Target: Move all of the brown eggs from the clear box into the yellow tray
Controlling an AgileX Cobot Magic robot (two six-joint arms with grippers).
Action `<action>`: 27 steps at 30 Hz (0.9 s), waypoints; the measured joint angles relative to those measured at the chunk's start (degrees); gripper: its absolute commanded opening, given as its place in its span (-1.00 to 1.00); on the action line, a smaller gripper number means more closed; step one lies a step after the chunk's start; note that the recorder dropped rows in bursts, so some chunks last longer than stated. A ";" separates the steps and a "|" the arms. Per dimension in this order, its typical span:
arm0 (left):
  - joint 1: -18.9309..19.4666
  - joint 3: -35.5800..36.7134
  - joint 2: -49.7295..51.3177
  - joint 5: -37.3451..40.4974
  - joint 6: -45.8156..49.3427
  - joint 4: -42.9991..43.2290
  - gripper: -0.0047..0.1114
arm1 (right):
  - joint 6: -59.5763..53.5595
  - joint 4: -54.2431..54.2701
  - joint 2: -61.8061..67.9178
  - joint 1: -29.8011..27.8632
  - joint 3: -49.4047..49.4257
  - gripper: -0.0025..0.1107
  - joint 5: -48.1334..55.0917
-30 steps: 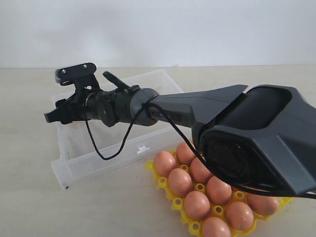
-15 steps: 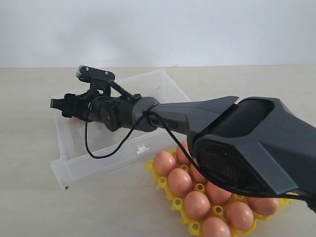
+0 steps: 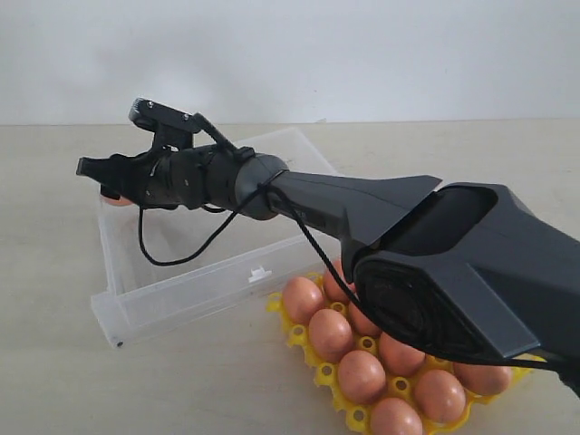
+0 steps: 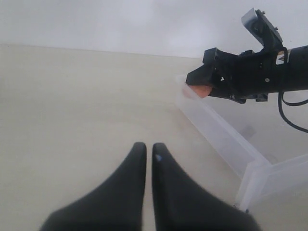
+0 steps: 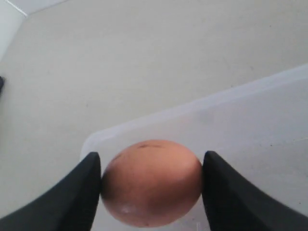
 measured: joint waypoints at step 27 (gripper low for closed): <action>0.00 0.00 0.00 0.00 0.00 0.00 -0.85 | 0.19 -5.84 -2.48 0.00 -0.60 -0.82 8.67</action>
